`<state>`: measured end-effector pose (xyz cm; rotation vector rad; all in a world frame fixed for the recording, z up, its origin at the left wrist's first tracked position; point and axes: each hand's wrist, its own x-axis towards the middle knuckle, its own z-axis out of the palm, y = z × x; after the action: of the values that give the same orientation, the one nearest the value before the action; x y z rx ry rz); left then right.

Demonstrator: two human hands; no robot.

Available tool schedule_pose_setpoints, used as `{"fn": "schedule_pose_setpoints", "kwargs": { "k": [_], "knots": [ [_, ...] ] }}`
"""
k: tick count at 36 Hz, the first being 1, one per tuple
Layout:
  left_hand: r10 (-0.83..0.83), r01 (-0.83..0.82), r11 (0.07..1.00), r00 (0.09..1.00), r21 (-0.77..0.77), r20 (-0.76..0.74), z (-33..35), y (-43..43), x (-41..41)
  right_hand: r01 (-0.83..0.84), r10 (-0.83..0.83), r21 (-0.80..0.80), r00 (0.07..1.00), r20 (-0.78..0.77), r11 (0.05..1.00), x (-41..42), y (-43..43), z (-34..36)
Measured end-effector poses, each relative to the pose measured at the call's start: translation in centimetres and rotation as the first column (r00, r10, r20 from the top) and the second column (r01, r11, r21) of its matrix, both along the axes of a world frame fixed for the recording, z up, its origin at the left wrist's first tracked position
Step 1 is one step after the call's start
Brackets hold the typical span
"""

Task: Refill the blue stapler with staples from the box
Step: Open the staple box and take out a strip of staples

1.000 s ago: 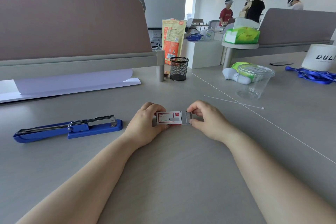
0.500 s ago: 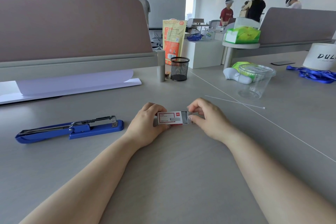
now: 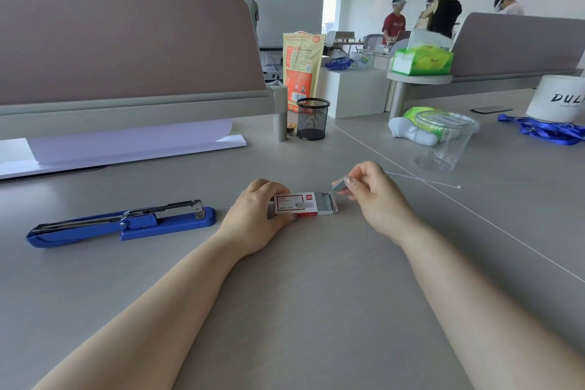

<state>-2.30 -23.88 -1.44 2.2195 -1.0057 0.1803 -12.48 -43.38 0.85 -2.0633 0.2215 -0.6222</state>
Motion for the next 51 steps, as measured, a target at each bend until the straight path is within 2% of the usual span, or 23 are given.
{"fn": "schedule_pose_setpoints", "kwargs": {
  "k": [13, 26, 32, 39, 45, 51],
  "knots": [
    [0.016, -0.017, 0.999, 1.0, 0.038, 0.005, 0.1, -0.1, -0.1, -0.039, 0.005, -0.305, 0.994, -0.112, 0.952, 0.1, 0.4, -0.3],
    [0.017, -0.019, 0.997, 0.999, 0.081, 0.032, 0.1, -0.2, -0.2, -0.097, 0.052, -0.341, 0.989, -0.14, 0.935, 0.0, 1.1, -0.2],
    [0.009, -0.01, 0.998, 1.0, 0.068, 0.018, 0.1, -0.2, -0.3, -0.097, 0.061, -0.32, 0.991, -0.121, 0.943, 0.3, 1.4, -0.5],
    [0.003, -0.003, 0.998, 1.0, 0.069, 0.002, 0.2, -0.3, -0.3, -0.096, 0.073, -0.203, 0.99, -0.119, 0.975, 0.5, 1.5, -0.7],
    [0.009, -0.01, 0.997, 1.0, 0.072, 0.018, 0.1, -0.3, -0.2, -0.147, 0.146, -0.008, 0.985, -0.094, 0.989, 0.6, 1.8, -0.7],
    [0.015, -0.016, 0.998, 1.0, 0.062, 0.019, -0.2, -0.5, -0.1, -0.147, 0.152, 0.077, 0.986, -0.061, 0.986, 0.8, 1.8, -0.9]
  ]
}}
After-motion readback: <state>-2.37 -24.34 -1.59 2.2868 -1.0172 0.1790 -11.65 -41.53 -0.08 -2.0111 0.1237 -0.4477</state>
